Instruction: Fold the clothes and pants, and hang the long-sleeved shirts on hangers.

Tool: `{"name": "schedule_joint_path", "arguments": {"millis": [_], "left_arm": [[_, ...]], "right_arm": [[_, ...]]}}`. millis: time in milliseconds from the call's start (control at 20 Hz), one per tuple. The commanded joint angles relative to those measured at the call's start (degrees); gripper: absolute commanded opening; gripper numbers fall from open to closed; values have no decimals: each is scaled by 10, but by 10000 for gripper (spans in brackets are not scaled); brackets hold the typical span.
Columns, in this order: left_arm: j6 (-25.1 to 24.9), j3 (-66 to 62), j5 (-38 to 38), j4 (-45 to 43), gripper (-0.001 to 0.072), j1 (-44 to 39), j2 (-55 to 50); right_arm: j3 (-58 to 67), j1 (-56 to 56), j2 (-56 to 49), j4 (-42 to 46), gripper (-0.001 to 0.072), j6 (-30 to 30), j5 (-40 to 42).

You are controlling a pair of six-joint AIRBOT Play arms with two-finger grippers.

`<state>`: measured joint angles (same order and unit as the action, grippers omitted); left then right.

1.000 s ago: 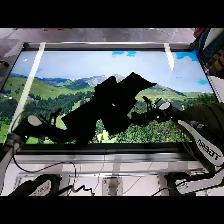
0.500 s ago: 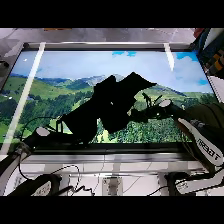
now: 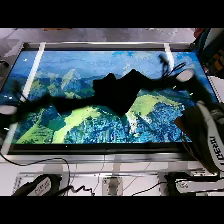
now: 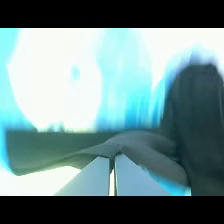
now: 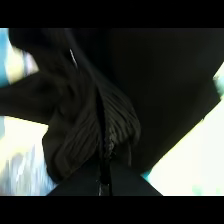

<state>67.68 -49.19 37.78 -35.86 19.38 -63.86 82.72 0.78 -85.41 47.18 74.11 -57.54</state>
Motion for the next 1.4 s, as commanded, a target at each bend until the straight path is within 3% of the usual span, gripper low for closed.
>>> {"name": "schedule_joint_path", "arguments": {"millis": [0, 150, 300, 550, 700, 950, 1100, 1350], "left_arm": [[0, -156, 0, 0, 4, 119, 0], [0, -234, 0, -41, 4, 181, 0], [0, -247, 4, -60, 5, 224, 0], [0, -245, 115, -344, 7, 235, -36], [0, -245, 195, -426, 7, 236, -89], [0, -245, 302, -499, 7, 236, -186], [0, -245, 336, -559, 7, 236, -210], [5, -235, 363, -640, 6, 245, -210]], "right_arm": [[125, -73, 16, 34, 23, 65, 6], [208, -141, 17, 75, 23, 120, -11], [247, -201, 19, 120, 23, 129, -80], [215, -225, 36, 297, 22, 98, -264], [96, -222, 97, 301, 22, 97, -277], [-210, -222, 273, 332, 22, 83, -271], [-356, -222, 362, 332, 23, 83, -267], [-487, -222, 419, 329, 23, 94, -289]]}}
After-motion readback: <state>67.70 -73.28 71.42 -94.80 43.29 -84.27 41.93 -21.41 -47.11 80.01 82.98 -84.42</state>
